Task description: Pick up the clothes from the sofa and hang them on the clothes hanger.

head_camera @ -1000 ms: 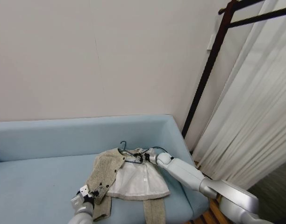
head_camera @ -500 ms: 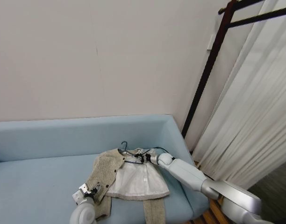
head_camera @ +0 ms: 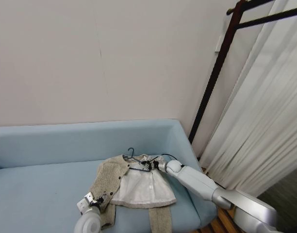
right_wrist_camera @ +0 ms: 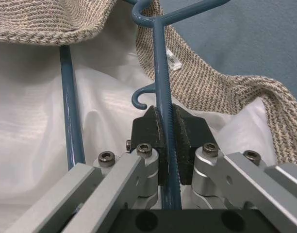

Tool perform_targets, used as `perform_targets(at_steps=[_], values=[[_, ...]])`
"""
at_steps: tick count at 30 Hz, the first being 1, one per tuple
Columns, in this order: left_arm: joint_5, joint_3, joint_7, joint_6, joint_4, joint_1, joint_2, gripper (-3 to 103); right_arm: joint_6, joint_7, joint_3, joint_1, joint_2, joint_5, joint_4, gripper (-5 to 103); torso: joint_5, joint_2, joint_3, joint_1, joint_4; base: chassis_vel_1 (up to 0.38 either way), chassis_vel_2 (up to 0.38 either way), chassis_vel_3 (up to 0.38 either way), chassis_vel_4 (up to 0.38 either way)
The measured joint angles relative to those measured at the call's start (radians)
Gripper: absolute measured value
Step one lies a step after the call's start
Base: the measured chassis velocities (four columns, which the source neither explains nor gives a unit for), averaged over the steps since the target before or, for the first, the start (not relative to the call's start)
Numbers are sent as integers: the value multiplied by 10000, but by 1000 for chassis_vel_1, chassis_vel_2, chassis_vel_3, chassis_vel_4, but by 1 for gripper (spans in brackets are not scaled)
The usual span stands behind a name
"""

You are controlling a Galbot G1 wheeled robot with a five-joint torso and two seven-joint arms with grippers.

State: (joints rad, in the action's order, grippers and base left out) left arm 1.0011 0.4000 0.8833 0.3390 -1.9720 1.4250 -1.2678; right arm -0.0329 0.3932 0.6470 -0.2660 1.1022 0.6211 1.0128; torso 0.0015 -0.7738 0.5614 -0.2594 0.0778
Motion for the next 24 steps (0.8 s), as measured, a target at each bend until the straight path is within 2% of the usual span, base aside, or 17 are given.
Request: perform_targets(at_steps=[16,19,20,21,24], values=[[51,55,-30,4,1146,-652,64,101,0,17,-11,3,-116,-6,70,6,-1,0,0,0,1,0,0,0,0],[59,-83,-43,-48,1235,-760,68,96,7,18,-21,-39,-127,-5,48,6,0,0,0,0,1,0,0,0,0],[59,-111,-45,-60,1246,-778,70,90,10,17,-22,-44,-127,-5,41,6,0,0,0,0,1,0,0,0,0],[59,-111,-45,-60,1246,-778,70,90,10,17,-22,-44,-127,-5,41,6,0,0,0,0,1,0,0,0,0],[57,-196,-52,-98,1243,-799,74,74,14,6,-24,-48,-121,-2,33,6,0,0,0,0,1,0,0,0,0]])
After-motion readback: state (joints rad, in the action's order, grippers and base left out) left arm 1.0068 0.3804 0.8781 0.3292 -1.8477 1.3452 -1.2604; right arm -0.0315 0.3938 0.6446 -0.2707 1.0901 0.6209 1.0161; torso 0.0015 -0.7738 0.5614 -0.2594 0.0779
